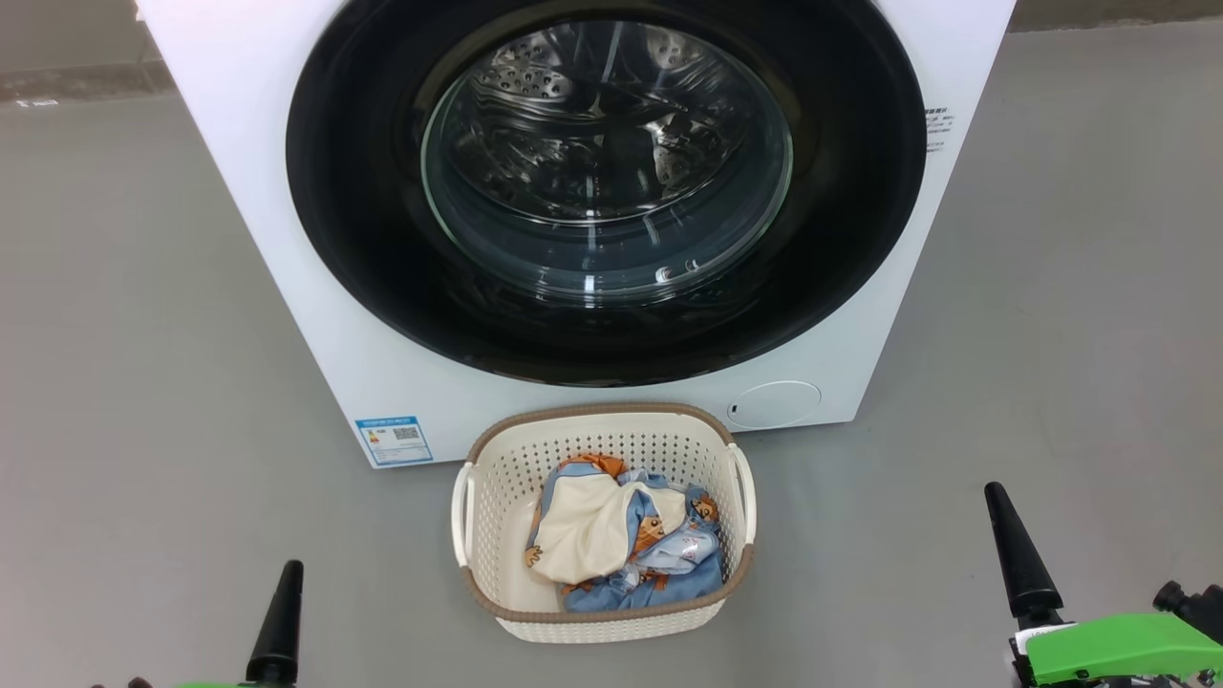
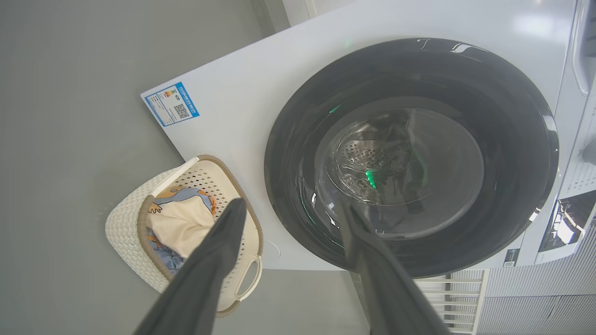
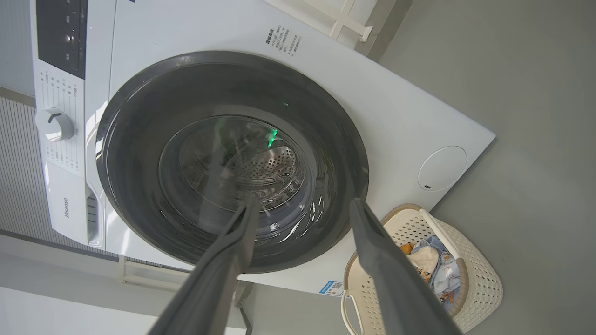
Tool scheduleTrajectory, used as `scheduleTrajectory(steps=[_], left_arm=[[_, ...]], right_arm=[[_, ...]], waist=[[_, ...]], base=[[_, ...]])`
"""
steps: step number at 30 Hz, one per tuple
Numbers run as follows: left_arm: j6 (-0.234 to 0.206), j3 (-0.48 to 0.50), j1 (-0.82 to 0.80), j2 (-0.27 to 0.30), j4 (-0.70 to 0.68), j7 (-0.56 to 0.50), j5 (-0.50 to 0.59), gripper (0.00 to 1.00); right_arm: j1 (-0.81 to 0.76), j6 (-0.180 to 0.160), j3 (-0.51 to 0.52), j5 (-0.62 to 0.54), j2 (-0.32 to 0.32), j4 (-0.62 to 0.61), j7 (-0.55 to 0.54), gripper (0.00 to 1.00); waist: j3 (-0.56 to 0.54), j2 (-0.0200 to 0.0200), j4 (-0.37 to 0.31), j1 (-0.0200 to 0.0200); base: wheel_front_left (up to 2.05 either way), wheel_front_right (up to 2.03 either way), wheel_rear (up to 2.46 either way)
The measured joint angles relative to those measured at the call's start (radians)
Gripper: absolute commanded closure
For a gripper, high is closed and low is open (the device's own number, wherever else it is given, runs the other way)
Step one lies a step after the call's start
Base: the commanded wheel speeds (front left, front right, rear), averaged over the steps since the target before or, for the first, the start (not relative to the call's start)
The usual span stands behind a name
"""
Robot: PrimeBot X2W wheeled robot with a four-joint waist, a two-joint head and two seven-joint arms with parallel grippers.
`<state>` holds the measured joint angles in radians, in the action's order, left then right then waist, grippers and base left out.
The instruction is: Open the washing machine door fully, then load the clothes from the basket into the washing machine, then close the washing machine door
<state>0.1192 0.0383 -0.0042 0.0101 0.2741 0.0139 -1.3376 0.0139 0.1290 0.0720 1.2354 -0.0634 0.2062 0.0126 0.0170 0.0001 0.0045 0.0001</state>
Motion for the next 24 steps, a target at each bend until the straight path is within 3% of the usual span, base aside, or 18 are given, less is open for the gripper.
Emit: scheduleTrajectory(steps=[24], left_arm=[[0.000, -0.019, 0.000, 0.007, -0.009, 0.063, 0.367, 0.00]], right_arm=[[0.002, 0.000, -0.069, -0.318, -0.063, -0.019, 0.066, 0.00]], waist=[[0.004, 0.0000, 0.005, 0.0000]], base=[[0.00, 0.00, 0.00]])
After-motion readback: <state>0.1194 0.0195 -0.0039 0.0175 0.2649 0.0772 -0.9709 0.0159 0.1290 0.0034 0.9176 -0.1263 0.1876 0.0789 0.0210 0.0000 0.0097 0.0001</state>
